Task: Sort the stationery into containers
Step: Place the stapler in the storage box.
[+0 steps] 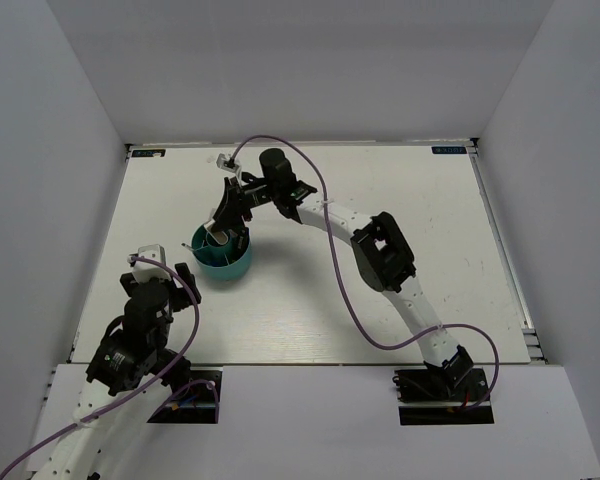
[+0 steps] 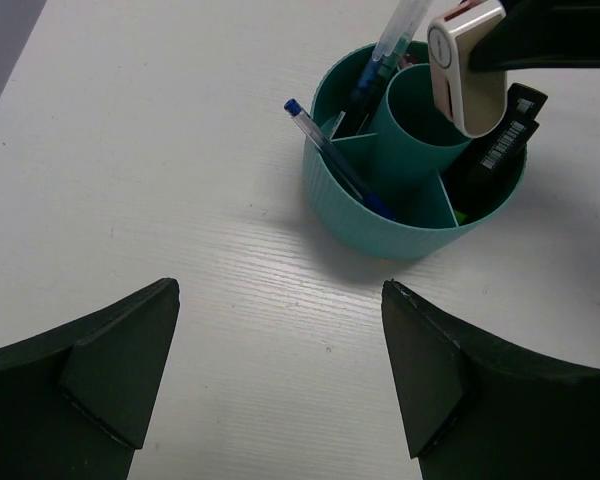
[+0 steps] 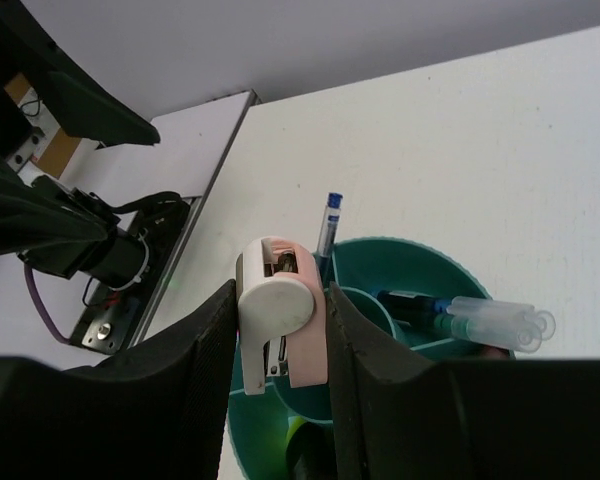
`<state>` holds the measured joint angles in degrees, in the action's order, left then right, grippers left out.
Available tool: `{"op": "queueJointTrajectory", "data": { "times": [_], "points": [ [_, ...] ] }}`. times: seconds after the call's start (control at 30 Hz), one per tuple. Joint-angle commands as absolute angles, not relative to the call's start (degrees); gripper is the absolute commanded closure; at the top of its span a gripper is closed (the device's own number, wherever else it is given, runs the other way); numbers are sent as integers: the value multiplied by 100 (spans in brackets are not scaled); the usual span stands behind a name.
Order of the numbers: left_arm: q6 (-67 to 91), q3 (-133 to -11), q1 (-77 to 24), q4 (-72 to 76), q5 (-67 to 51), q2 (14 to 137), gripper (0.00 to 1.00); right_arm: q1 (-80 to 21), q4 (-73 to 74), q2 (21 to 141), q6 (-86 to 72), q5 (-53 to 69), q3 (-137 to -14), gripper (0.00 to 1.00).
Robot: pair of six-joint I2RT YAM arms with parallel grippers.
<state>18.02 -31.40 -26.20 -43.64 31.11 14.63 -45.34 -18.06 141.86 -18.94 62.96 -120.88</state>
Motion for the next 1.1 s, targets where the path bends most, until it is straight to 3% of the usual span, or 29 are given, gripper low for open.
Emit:
{"op": "queueJointTrajectory", "data": {
  "times": [0.0,0.6,0.83,0.9,1.0,1.03,1.07],
  "points": [
    [1811,-3146,-2584,-4324,3217,1468,8,-4544,-2197,14194,-1872,6258,-12437,100],
    [1819,-3129,-2584,-4315,3199,1494,8,-4544,-2197,14440,-1231,6091,-12164,100],
    [1811,-3120,-2593,-4315,3199,1485,8,-4553,-2276,14414,-1152,6135,-12015,94],
    [1811,-3138,-2593,-4324,3225,1451,8,-4544,-2320,14379,-1169,6135,-11962,91],
    [1811,-3129,-2584,-4307,3217,1476,8,-4553,-2390,14344,-1195,6187,-11865,75],
    [1819,-3129,-2584,-4324,3217,1477,8,-4561,-2399,14335,-1221,6205,-11830,60],
    [1811,-3129,-2593,-4316,3225,1485,8,-4562,-2417,14309,-1213,6249,-11821,53]
  ]
}}
